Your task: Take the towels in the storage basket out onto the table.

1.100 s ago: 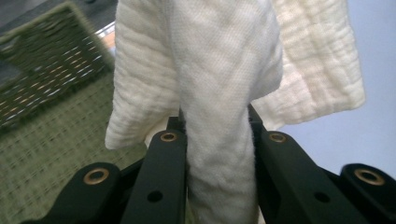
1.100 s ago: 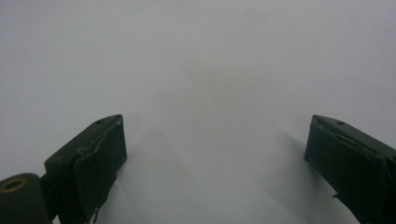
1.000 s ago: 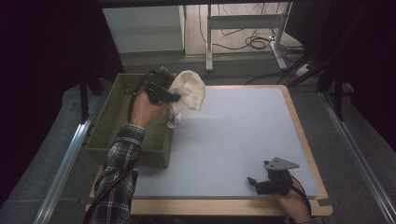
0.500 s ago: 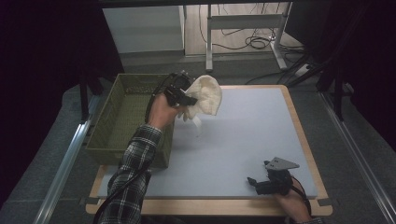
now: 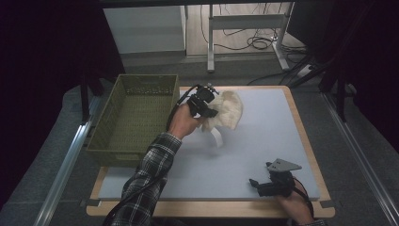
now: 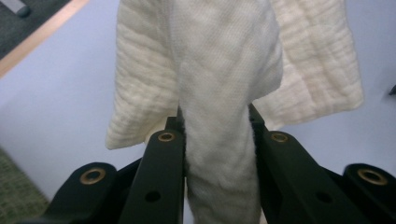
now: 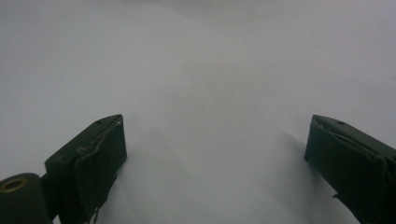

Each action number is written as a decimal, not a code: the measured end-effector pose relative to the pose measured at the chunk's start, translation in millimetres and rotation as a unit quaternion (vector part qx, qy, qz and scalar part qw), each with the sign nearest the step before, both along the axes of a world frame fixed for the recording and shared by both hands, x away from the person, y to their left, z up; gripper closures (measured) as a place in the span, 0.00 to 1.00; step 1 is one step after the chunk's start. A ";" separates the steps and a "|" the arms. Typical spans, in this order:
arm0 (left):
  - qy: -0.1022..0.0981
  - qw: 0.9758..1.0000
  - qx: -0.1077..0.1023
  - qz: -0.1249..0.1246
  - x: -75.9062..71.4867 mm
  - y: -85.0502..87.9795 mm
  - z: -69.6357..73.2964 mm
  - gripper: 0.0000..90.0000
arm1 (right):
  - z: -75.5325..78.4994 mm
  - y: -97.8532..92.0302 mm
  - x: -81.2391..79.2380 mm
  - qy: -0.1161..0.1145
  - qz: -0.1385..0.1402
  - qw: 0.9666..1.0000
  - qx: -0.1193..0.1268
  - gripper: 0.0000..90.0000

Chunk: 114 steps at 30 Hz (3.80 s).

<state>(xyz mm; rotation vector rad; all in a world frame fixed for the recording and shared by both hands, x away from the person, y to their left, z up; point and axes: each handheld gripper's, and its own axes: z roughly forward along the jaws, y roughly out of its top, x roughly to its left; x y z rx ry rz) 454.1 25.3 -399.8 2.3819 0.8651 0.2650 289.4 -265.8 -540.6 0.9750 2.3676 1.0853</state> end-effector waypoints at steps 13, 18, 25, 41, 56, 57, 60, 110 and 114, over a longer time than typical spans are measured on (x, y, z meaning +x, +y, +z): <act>0.027 0.999 0.011 -0.028 -12.3 -44.4 -49.4 0.83 | 0.0 0.1 -0.2 0.001 0.000 1.000 0.000 0.06; 0.041 0.998 0.010 -0.038 -19.4 -52.4 -63.6 0.83 | 0.1 0.0 -0.2 0.001 -0.001 1.000 -0.001 0.06; 0.045 0.997 0.012 -0.055 -25.2 -59.0 -84.6 0.76 | 0.0 0.1 -0.1 0.000 -0.001 1.000 -0.001 0.06; 0.012 0.997 -0.047 -0.054 -49.3 -27.9 -67.8 0.31 | 2.8 1.8 1.9 0.012 0.003 1.000 -0.012 0.06; 0.011 0.998 -0.047 -0.034 -65.6 -5.1 -99.7 0.60 | 27.6 6.0 17.2 0.018 0.003 0.999 0.039 0.45; 0.011 0.998 -0.047 -0.034 -65.6 -5.1 -99.7 0.65 | 27.6 6.0 17.2 0.018 0.003 0.999 0.039 0.45; 0.004 0.998 -0.050 -0.032 -64.6 -1.8 -104.1 0.74 | 28.0 15.1 26.3 0.029 0.018 0.999 0.042 0.50; -0.030 0.992 -0.101 0.070 -50.1 29.3 -115.1 0.96 | 32.3 34.8 56.6 0.013 0.023 0.998 -0.049 0.95; -0.039 0.990 -0.110 0.075 -50.2 34.0 -106.6 0.96 | 63.5 -1.5 56.9 -0.012 -0.016 0.999 -0.046 0.95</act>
